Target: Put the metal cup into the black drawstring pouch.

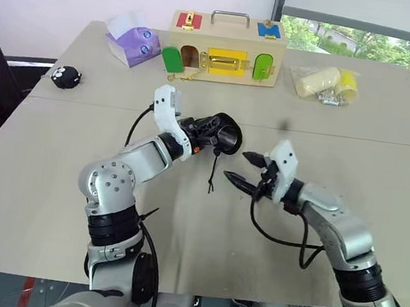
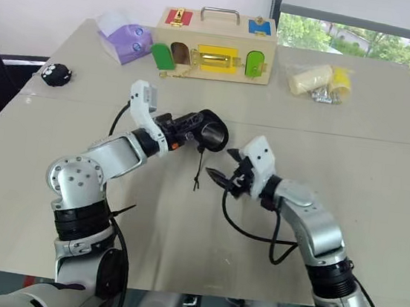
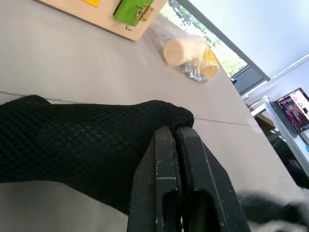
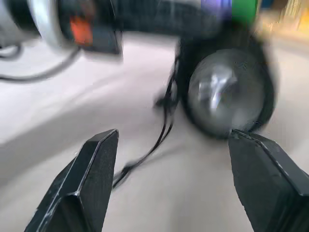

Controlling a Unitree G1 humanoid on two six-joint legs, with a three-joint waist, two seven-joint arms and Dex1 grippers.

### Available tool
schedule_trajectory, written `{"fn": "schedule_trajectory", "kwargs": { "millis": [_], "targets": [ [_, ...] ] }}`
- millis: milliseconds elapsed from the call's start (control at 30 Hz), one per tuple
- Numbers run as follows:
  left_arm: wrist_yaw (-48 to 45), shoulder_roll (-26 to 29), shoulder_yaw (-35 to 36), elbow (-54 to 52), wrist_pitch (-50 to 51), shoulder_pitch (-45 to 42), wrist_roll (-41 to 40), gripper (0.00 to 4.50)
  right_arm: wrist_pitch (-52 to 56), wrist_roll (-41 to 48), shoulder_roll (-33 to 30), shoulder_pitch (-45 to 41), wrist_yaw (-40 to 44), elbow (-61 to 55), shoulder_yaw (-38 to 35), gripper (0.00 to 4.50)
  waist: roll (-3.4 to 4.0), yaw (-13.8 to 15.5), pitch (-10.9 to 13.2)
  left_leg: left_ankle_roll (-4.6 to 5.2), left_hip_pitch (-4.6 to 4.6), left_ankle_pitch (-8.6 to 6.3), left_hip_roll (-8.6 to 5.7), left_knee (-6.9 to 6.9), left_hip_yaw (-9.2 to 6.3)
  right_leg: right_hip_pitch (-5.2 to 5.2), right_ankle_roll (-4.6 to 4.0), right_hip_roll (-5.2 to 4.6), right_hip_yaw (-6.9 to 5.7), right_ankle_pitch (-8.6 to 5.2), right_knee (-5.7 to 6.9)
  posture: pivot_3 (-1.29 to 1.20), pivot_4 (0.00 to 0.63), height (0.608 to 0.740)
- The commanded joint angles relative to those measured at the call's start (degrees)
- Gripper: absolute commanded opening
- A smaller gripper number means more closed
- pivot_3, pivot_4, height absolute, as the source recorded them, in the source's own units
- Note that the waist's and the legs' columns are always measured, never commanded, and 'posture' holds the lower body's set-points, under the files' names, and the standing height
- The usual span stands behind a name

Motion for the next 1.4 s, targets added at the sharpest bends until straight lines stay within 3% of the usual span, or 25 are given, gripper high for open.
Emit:
{"fn": "schedule_trajectory", "kwargs": {
  "millis": [33,367,500,667,800,967,1067,1233,1400],
  "targets": [
    [0.56,0.08,0.02,-0.94,-0.64,-1.54,-1.87,0.0,2.73,0.04,3.53,-2.13,-2.03,2.8,2.17,3.65,-0.01,0.02,0.0,0.0,0.0,0.0,0.0,0.0,0.0,0.0,0.0,0.01,0.0,0.0,0.01,0.0,0.15,0.74],
    [2.22,0.37,-0.02,-1.41,-0.98,-1.15,-3.19,0.0,-7.78,-6.59,14.48,-8.46,-3.29,21.9,7.11,3.65,-0.04,-0.06,0.01,0.0,-0.06,0.0,-0.02,-0.02,0.0,-0.01,0.0,0.06,-0.01,0.0,-0.12,0.0,0.15,0.74],
    [2.8,0.52,0.29,-1.72,-1.29,-0.61,-3.45,0.0,-10.23,-8.23,14.62,-7.82,-3.13,21.94,6.66,2.45,-0.04,0.06,0.01,0.0,-0.05,0.01,-0.02,-0.03,0.0,-0.01,0.0,0.06,-0.01,0.0,-0.11,0.0,0.15,0.74],
    [3.53,0.67,0.36,-2.24,-1.41,0.26,-4.14,0.0,-11.96,-13.09,7.81,-6.52,-2.18,16.8,7.93,0.1,-0.05,0.1,0.02,0.0,-0.08,0.0,-0.06,-0.01,0.0,0.0,0.01,-0.01,-0.01,0.0,-0.16,0.0,0.15,0.74],
    [3.83,0.96,0.76,-1.85,-1.7,0.58,-4.94,0.0,-12.16,-19.67,-2.9,-7.03,-1.52,10.2,7.0,0.04,-0.05,0.08,0.03,0.0,-0.07,0.01,-0.06,-0.02,-0.01,-0.01,0.01,0.02,-0.01,0.0,-0.13,0.0,0.15,0.74],
    [-0.25,1.54,0.37,-2.78,-4.45,1.67,-6.97,0.0,-13.27,-22.53,-9.94,-13.35,-4.25,6.34,-0.7,0.04,-0.06,-0.24,0.06,-0.01,-0.07,0.01,-0.03,-0.03,0.01,-0.04,0.01,0.04,0.01,0.0,-0.12,0.0,0.15,0.74],
    [-6.29,2.85,-0.71,-5.37,-5.47,3.13,-11.06,0.89,-14.29,-21.14,-9.72,-20.44,-5.17,5.33,-4.71,0.0,-0.07,-0.39,0.1,-0.06,-0.07,0.03,-0.01,-0.06,0.04,-0.11,0.0,0.06,0.02,-0.01,-0.09,0.0,0.15,0.74],
    [-12.1,11.42,-11.25,-6.74,-12.45,4.87,0.73,3.22,-16.55,-19.1,-7.3,-27.68,-3.55,4.52,-5.55,0.0,-0.06,-0.19,0.11,-0.07,-0.07,0.05,-0.01,-0.16,0.05,-0.11,-0.01,0.09,0.01,-0.01,-0.19,0.0,0.15,0.74],
    [-19.12,15.94,-17.55,-6.53,-24.83,4.78,10.17,3.22,-18.0,-17.73,-4.94,-30.21,-1.21,4.44,-4.01,0.0,-0.07,0.12,0.15,-0.06,-0.18,0.04,-0.05,-0.15,0.1,-0.11,0.0,0.03,-0.01,-0.01,-0.28,0.0,0.15,0.74]
  ]
}}
